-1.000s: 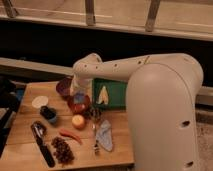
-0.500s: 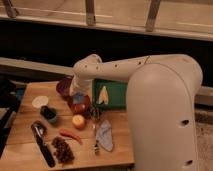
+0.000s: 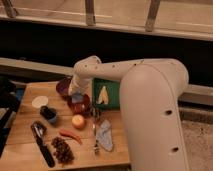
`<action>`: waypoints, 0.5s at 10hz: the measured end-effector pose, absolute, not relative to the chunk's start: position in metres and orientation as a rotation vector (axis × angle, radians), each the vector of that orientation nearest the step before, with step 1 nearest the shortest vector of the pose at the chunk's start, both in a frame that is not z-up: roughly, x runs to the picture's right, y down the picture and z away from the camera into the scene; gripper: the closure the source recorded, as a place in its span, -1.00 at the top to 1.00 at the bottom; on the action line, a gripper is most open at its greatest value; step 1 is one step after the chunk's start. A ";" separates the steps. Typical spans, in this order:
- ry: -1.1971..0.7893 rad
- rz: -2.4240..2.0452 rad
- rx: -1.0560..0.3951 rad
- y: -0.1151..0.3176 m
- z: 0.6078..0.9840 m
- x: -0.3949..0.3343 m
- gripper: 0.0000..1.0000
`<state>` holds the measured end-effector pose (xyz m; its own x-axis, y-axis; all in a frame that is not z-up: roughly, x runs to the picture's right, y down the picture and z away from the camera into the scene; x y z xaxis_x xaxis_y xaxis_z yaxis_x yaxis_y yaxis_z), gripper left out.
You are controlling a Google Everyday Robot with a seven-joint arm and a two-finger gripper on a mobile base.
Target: Wipe red bowl with sponge
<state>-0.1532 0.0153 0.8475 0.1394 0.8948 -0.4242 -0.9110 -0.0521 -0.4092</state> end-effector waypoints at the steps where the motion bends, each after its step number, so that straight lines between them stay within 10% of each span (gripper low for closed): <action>1: 0.035 1.475 -0.699 0.021 0.852 -0.150 -0.79; 5: 0.052 1.513 -0.683 0.023 0.862 -0.127 -0.79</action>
